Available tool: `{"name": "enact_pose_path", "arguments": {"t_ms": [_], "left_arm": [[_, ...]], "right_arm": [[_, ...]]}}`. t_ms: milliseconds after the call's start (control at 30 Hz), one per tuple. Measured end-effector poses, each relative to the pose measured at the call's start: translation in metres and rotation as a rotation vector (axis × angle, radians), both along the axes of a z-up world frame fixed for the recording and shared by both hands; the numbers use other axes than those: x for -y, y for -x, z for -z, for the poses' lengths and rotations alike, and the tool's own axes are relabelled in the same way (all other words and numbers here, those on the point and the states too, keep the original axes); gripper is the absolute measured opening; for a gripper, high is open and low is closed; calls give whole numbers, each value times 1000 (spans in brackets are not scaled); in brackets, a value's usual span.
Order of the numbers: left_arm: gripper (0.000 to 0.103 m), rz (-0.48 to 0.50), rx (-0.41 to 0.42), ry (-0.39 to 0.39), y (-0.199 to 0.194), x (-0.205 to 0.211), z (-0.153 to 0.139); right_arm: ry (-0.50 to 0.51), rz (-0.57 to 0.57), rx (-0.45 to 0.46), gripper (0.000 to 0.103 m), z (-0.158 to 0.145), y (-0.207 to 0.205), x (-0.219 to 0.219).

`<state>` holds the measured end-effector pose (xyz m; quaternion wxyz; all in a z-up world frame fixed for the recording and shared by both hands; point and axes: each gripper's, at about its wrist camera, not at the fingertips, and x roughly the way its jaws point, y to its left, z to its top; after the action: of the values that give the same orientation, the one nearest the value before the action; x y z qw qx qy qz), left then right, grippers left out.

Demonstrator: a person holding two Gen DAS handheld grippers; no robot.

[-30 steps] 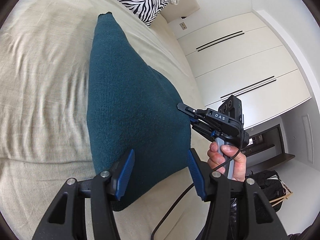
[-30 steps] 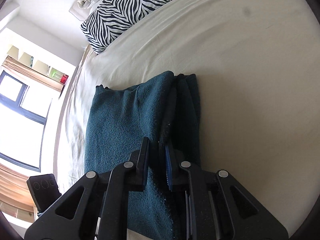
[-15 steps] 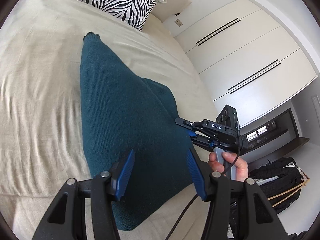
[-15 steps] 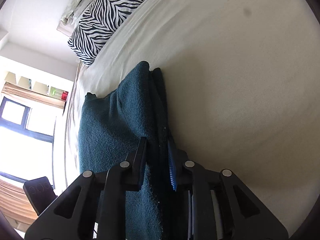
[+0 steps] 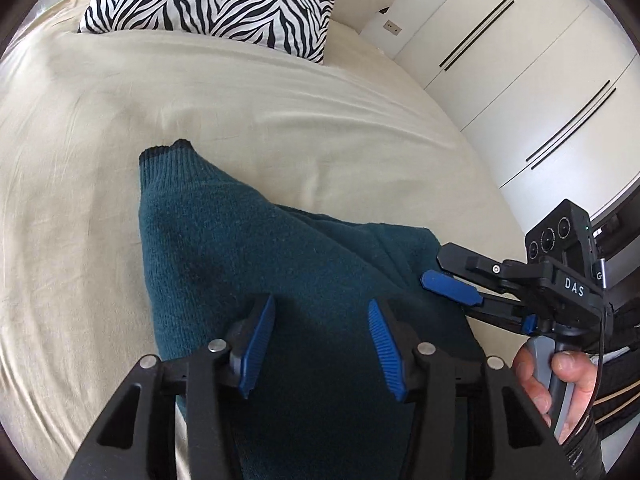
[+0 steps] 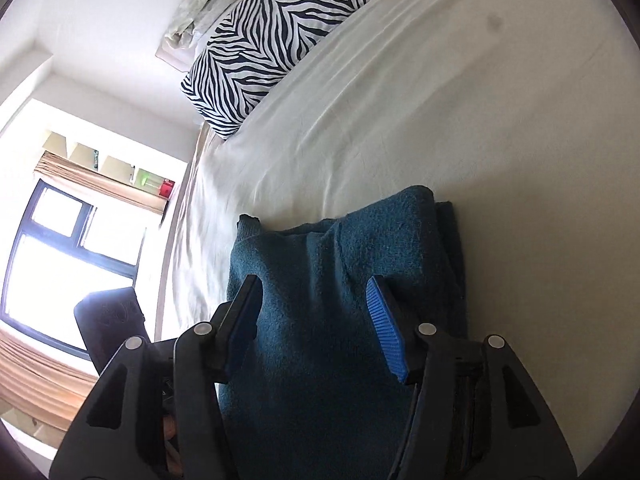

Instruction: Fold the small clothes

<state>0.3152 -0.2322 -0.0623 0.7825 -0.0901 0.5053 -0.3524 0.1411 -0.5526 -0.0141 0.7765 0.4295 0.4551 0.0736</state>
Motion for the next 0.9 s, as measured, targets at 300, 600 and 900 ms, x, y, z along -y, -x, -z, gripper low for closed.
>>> {"name": "enact_pose_path", "arguments": {"t_ms": [300,600,900], "left_arm": [[45,21,12,-35,-7,4,11],[44,15,70,-70,11,1,2],[38,-1,127,-34,58,-30,-35]], "right_arm": [[56,35,-25,11,18,-8,13],[104,-4,-46,33,4,-8,-8],[-17,-29,77,40,-26,59,10]]}}
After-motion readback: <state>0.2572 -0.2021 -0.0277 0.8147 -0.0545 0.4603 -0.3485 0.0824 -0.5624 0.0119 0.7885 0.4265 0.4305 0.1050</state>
